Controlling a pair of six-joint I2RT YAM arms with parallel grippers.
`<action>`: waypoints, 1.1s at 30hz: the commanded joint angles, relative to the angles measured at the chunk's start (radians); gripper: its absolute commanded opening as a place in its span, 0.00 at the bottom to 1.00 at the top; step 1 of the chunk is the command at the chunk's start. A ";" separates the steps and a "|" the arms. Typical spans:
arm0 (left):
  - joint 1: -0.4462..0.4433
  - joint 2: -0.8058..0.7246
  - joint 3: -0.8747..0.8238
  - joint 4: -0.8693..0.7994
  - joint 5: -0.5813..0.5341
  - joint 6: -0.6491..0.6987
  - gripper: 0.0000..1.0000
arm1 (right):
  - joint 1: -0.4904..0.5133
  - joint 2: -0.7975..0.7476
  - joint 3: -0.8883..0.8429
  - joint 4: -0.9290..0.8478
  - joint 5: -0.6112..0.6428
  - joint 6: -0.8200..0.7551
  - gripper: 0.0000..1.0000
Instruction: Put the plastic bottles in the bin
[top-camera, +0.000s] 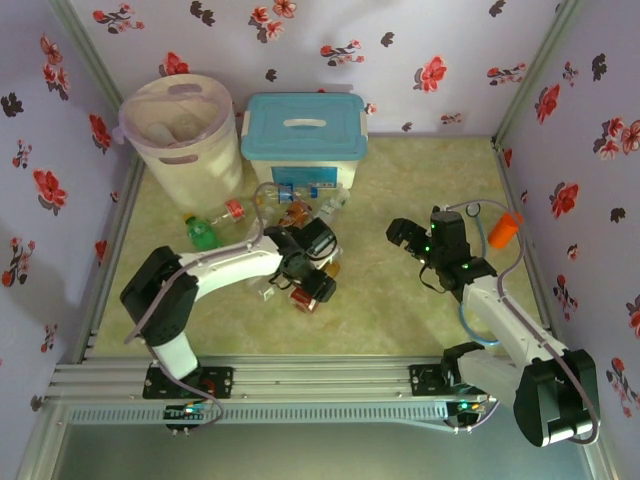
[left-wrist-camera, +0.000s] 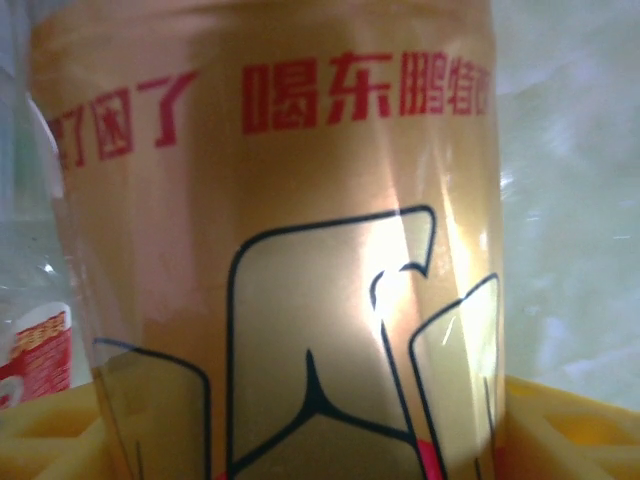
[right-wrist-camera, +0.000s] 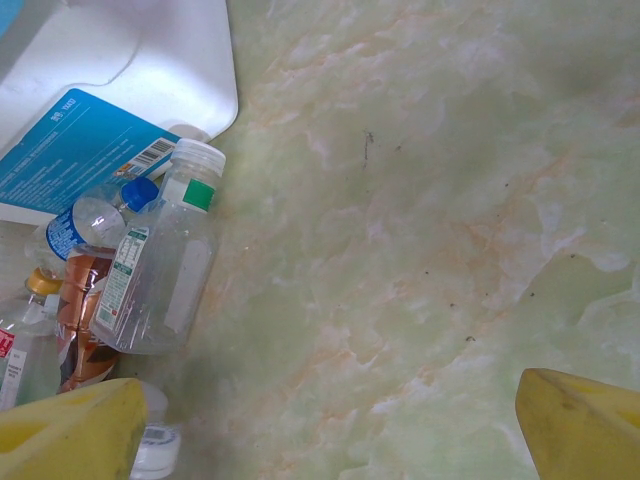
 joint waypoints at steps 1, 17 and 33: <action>0.071 -0.113 0.072 -0.021 0.067 0.063 0.68 | -0.010 0.009 -0.001 0.035 0.003 0.023 0.95; 0.731 -0.241 0.465 0.193 0.208 0.040 0.21 | -0.010 -0.154 -0.066 -0.027 -0.009 0.043 0.95; 1.032 0.422 1.206 -0.028 0.197 -0.110 0.00 | -0.011 -0.257 -0.102 -0.103 0.008 0.025 0.95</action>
